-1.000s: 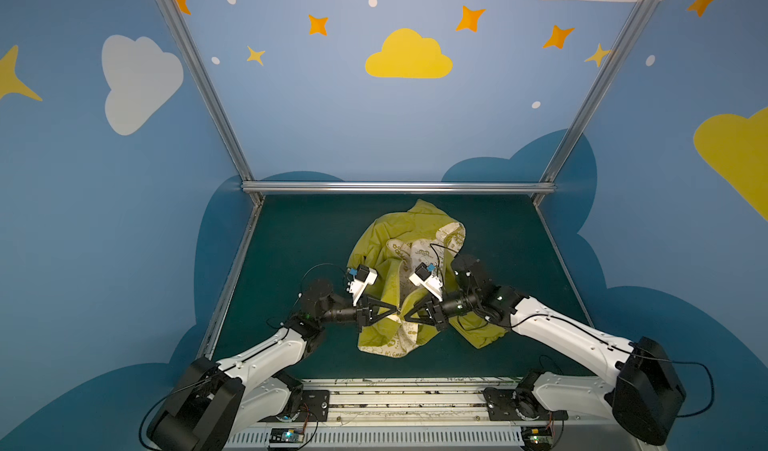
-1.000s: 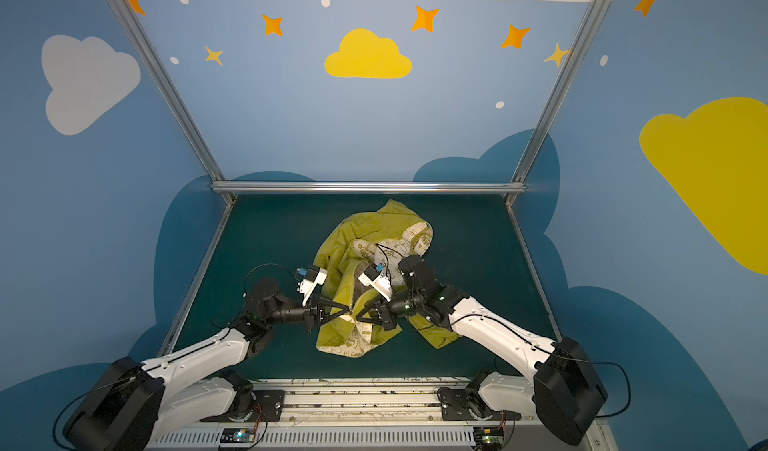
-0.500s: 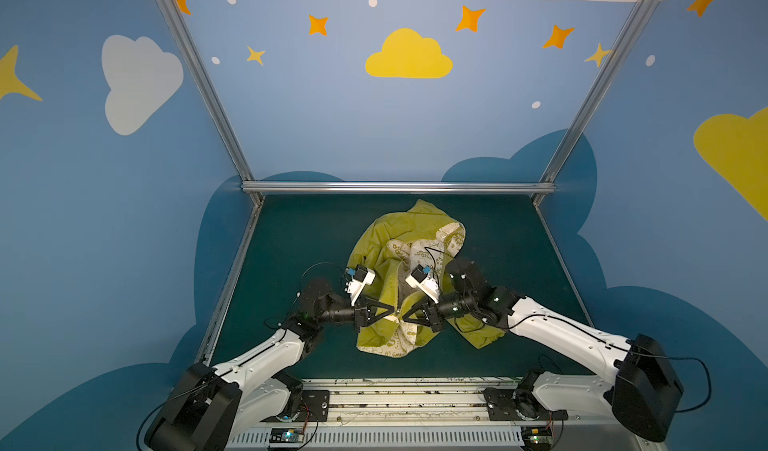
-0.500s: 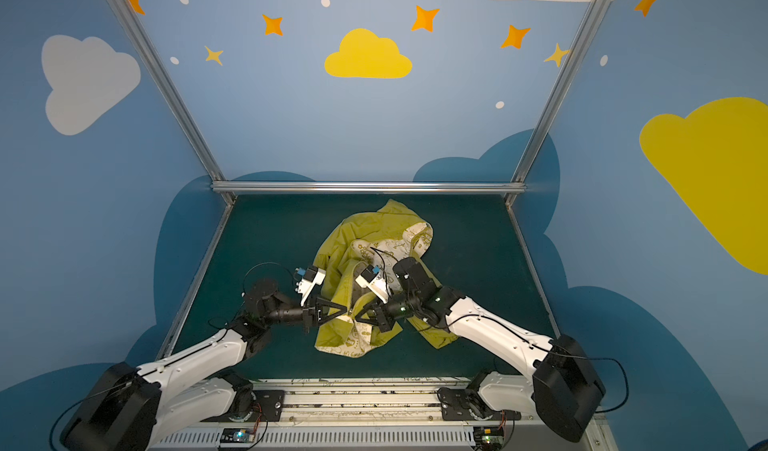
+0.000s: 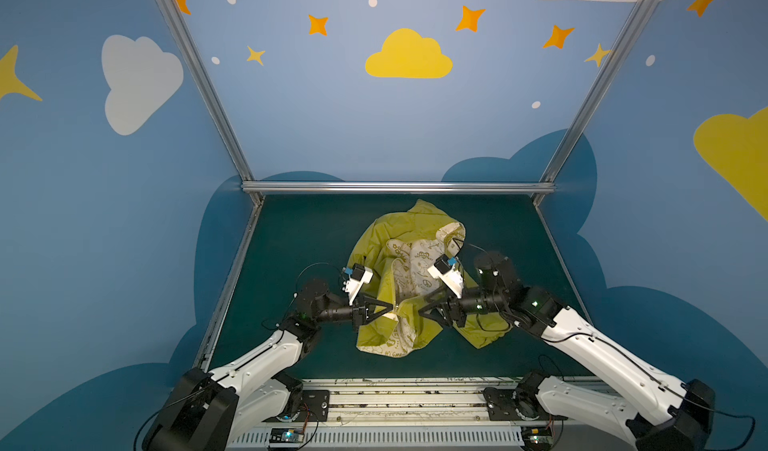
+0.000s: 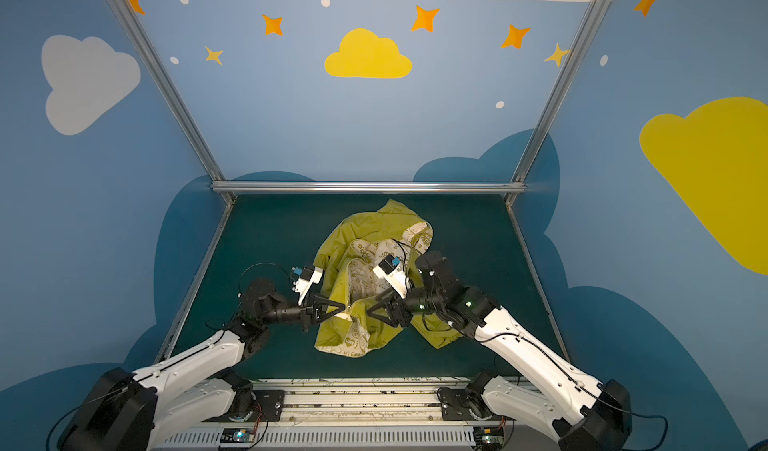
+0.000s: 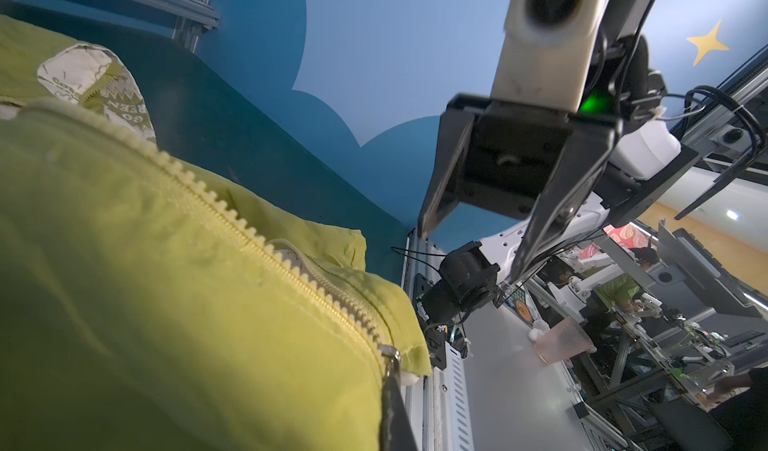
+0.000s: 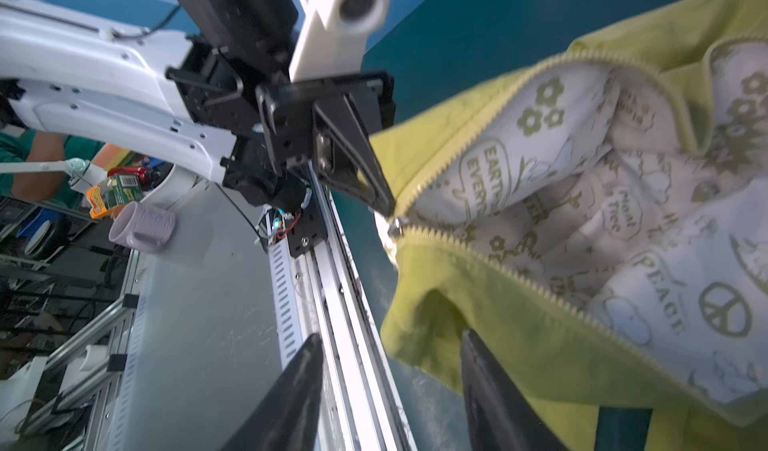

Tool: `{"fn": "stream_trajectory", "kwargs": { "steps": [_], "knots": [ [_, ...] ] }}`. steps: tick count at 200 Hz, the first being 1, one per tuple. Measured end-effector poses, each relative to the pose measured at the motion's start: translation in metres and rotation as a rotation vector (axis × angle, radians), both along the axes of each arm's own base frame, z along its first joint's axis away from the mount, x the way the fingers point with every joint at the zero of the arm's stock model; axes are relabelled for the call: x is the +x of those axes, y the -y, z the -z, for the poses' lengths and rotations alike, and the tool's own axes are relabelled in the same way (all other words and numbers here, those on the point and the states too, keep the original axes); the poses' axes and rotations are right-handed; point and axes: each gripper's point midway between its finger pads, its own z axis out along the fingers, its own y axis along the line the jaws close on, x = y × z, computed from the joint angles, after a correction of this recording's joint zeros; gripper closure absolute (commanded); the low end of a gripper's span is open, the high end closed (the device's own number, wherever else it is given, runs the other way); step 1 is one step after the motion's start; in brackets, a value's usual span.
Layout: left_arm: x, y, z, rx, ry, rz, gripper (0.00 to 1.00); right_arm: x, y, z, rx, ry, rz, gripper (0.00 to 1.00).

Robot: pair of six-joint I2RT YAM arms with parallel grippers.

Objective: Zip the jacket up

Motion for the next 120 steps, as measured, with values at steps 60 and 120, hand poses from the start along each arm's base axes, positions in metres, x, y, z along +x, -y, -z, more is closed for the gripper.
{"fn": "stream_trajectory", "kwargs": {
  "steps": [60,120],
  "knots": [
    [-0.001,0.003,-0.001,-0.001,-0.009,0.032,0.97,0.014,-0.04,0.005,-0.016,0.023,-0.298,0.52],
    [-0.001,0.005,0.001,0.003,-0.027,0.051,0.97,0.003,-0.056,0.023,-0.052,-0.063,-0.482,0.61]
  ]
}}
